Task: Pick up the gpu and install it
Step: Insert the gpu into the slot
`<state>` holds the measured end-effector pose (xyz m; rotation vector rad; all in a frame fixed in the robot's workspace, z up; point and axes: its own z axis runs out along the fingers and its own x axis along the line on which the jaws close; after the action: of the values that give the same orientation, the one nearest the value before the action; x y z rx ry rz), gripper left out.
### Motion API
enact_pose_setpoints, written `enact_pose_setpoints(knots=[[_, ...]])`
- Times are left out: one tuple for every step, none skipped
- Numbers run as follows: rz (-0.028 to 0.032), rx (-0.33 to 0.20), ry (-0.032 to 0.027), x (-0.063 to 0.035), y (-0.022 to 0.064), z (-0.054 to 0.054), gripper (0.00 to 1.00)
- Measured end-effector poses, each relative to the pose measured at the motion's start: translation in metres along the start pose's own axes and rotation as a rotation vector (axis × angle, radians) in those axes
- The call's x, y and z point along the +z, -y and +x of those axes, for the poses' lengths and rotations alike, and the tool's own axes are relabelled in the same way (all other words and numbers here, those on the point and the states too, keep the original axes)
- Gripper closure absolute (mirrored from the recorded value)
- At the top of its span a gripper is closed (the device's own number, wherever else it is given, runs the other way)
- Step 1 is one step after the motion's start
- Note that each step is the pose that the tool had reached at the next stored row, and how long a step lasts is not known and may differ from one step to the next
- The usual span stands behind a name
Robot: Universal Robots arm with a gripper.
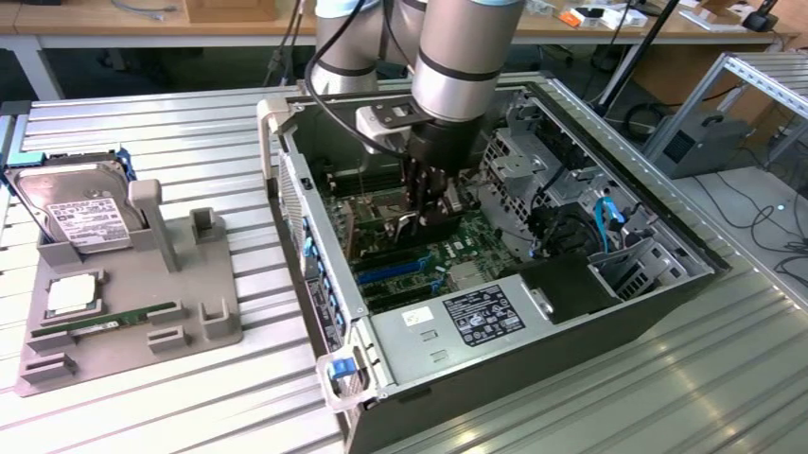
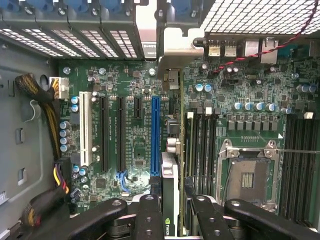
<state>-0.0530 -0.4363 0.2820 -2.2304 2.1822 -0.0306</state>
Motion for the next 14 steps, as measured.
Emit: enact_pose_setpoints(knots=[[0.0000, 0.000, 0.0000, 0.0005, -0.0010, 0.000, 0.73], [0.0000, 0.000, 0.0001, 0.0010, -0.0018, 0.000, 0.73], [0.0000, 0.000, 0.0001, 0.0015, -0.0025, 0.000, 0.73], [0.0000, 0.000, 0.0000, 0.0021, -0.0033, 0.000, 0.73], [0.0000, 0.000, 0.0001, 0.0026, -0.0039, 0.000, 0.73], [0.0000, 0.000, 0.0000, 0.0034, -0.0046, 0.000, 0.73], [0.0000, 0.000, 0.0000, 0.0042, -0.0053, 0.000, 0.73], [0.0000, 0.000, -0.0001, 0.0055, -0.0064, 0.000, 0.73], [-0.0001, 0.000, -0.0005, 0.0072, -0.0078, 0.000, 0.73], [0.0000, 0.000, -0.0008, 0.0084, -0.0087, 0.000, 0.73], [0.0000, 0.000, -0.0010, 0.0091, -0.0092, 0.000, 0.73], [0.0000, 0.000, -0.0012, 0.0097, -0.0095, 0.000, 0.73], [0.0000, 0.000, -0.0014, 0.0102, -0.0097, 0.000, 0.73], [-0.0001, 0.000, -0.0016, 0.0108, -0.0100, 0.000, 0.73]])
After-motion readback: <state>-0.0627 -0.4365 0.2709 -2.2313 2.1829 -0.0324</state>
